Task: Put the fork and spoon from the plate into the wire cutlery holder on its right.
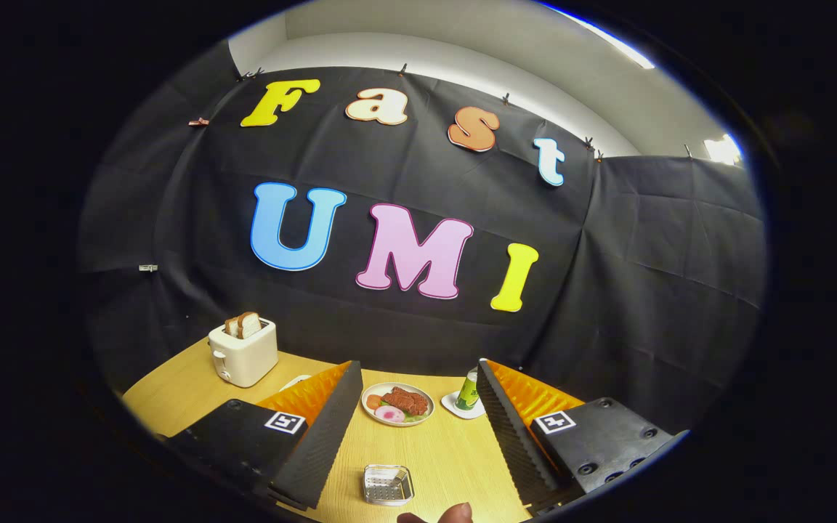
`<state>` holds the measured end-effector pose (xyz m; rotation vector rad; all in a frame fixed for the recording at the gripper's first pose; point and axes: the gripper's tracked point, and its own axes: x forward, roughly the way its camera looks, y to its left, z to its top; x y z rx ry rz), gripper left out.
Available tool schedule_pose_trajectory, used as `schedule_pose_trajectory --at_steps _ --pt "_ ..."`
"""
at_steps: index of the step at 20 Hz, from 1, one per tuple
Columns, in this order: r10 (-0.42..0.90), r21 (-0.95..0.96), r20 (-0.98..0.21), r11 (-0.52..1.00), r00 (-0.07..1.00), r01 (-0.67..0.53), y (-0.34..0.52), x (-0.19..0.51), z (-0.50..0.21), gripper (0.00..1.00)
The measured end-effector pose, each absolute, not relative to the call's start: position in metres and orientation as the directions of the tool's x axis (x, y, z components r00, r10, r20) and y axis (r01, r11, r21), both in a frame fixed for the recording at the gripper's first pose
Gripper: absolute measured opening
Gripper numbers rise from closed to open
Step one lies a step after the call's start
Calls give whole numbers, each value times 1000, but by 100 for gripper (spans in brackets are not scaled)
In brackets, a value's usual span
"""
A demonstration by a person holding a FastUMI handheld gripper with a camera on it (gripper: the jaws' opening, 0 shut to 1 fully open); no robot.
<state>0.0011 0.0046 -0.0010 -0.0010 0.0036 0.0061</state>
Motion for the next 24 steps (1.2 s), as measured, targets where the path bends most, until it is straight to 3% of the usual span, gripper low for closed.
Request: schedule_pose_trajectory --at_steps 5,9,13,18,19,24 --pt "53 17 -42 999 998 -52 22 -1 -10 98" --pt "214 63 -199 977 956 -206 78 -16 -55 98" --pt "377 202 -400 925 836 -320 147 -42 -120 98" --pt "462 415 -631 880 623 -233 204 -60 -211 93" --pt "458 427 -660 881 595 -205 209 -61 -225 86" --pt "407 388 -766 910 498 -147 233 -58 -287 76"
